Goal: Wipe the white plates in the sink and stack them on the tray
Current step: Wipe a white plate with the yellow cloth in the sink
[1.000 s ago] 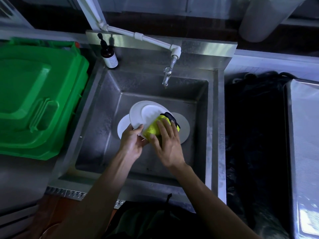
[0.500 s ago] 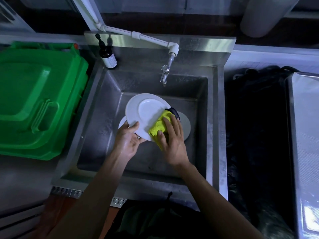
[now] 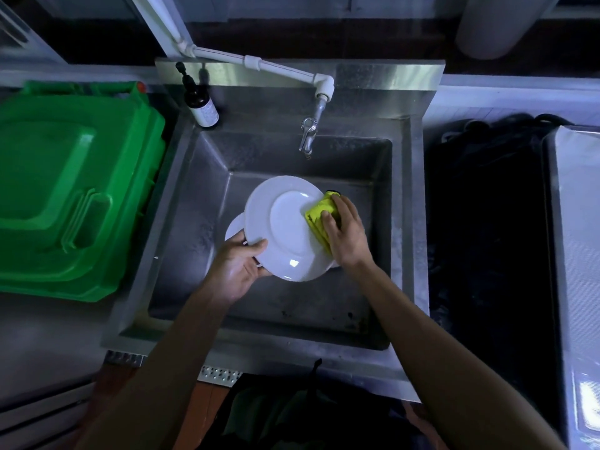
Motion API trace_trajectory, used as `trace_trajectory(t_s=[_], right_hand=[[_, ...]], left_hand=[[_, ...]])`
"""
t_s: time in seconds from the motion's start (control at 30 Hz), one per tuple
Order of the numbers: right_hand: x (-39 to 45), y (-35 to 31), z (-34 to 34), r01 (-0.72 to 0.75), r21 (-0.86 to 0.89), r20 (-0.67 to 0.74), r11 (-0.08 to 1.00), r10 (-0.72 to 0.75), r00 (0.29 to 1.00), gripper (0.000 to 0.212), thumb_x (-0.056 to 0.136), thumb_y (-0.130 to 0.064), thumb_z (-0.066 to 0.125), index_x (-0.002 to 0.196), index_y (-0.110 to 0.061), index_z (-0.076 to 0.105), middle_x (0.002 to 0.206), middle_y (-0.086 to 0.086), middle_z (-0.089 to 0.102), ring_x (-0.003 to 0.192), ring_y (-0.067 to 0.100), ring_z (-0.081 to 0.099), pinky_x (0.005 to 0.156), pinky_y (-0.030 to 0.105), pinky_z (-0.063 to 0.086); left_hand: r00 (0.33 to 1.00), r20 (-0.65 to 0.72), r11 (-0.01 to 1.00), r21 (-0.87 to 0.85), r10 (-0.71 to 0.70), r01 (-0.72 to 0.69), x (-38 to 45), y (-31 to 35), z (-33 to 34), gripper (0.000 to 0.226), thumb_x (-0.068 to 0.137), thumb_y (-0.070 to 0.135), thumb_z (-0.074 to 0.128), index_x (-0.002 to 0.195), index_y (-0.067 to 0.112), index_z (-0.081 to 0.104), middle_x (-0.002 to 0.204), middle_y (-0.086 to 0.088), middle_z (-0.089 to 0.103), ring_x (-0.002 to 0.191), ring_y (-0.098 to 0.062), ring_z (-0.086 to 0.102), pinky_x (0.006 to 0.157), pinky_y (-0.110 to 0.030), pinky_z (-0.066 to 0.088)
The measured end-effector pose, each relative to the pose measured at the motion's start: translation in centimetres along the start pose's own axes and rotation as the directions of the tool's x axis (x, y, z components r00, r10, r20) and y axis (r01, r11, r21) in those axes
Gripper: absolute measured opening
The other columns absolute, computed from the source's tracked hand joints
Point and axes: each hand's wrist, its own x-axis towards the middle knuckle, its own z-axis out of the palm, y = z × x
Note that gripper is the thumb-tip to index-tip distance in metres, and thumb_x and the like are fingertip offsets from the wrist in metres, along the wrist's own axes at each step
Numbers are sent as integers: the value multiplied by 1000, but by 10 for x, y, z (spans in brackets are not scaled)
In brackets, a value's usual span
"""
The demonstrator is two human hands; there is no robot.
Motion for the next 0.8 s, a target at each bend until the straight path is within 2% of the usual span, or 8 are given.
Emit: trace_trajectory(t_s=[0.07, 0.17, 0.23, 0.33, 0.53, 0.6, 0.7, 0.8], right_hand=[[6, -2, -3, 5, 1, 4, 1000, -5, 1000, 51, 103, -33, 50, 151, -18, 42, 159, 1, 34, 144, 20, 34, 119, 34, 27], [12, -7, -5, 48, -3, 20, 999, -48, 999, 49, 102, -31, 51, 150, -21, 44, 158, -1, 35, 144, 20, 32, 121, 37, 26], [14, -12, -5, 93, -15, 26, 996, -93, 995, 48, 101, -28, 53, 149, -23, 46, 158, -2, 35, 145, 20, 29, 121, 37, 24], [13, -24, -2, 203, -70, 56, 977, -199, 978, 48, 100, -24, 55, 147, -21, 48, 159, 0, 36, 146, 24, 28, 121, 41, 23], [3, -45, 10, 474, -214, 152, 854, -450, 880, 46, 96, -23, 50, 140, -10, 56, 155, 7, 43, 145, 35, 32, 117, 53, 25], [-1, -47, 13, 525, -229, 196, 820, -489, 850, 47, 96, -23, 49, 141, -10, 56, 156, 8, 42, 146, 37, 31, 117, 54, 25], [-8, -48, 18, 574, -235, 220, 784, -532, 818, 47, 95, -21, 50, 139, -9, 57, 155, 9, 43, 147, 39, 29, 116, 56, 24], [-15, -46, 26, 606, -251, 239, 755, -559, 794, 44, 98, -22, 49, 139, -10, 57, 155, 8, 43, 149, 38, 25, 117, 57, 22]], left_hand=[[1000, 14, 999, 48, -15, 14, -2, 0, 2, 51, 84, 0, 63, 134, 9, 58, 127, -13, 70, 110, -36, 70, 75, -53, 61], [999, 18, 996, 84, -34, 33, -5, 0, 2, 54, 80, 2, 64, 133, 9, 59, 126, -15, 70, 110, -37, 69, 74, -54, 62], [999, 12, 992, 119, -48, 46, -6, 0, 2, 56, 78, 7, 64, 134, 9, 58, 128, -18, 68, 113, -40, 67, 82, -60, 58], [997, 18, 983, 171, -69, 65, -7, -1, 7, 53, 77, 8, 65, 130, 7, 61, 127, -21, 67, 112, -42, 65, 86, -57, 56], [996, 23, 983, 166, -81, 76, -8, -3, 14, 58, 77, 6, 65, 134, 0, 57, 129, -26, 64, 112, -41, 63, 89, -49, 52], [997, 16, 984, 162, -74, 71, -7, -3, 14, 53, 82, -1, 65, 134, -2, 56, 127, -26, 63, 111, -40, 64, 87, -48, 53], [998, 2, 985, 163, -61, 60, -5, -5, 12, 41, 91, -9, 54, 131, -4, 57, 123, -27, 62, 111, -42, 62, 88, -50, 52], [999, 0, 987, 154, -50, 49, -5, -7, 17, 41, 84, -7, 62, 124, 0, 62, 115, -25, 66, 106, -40, 65, 81, -46, 58]])
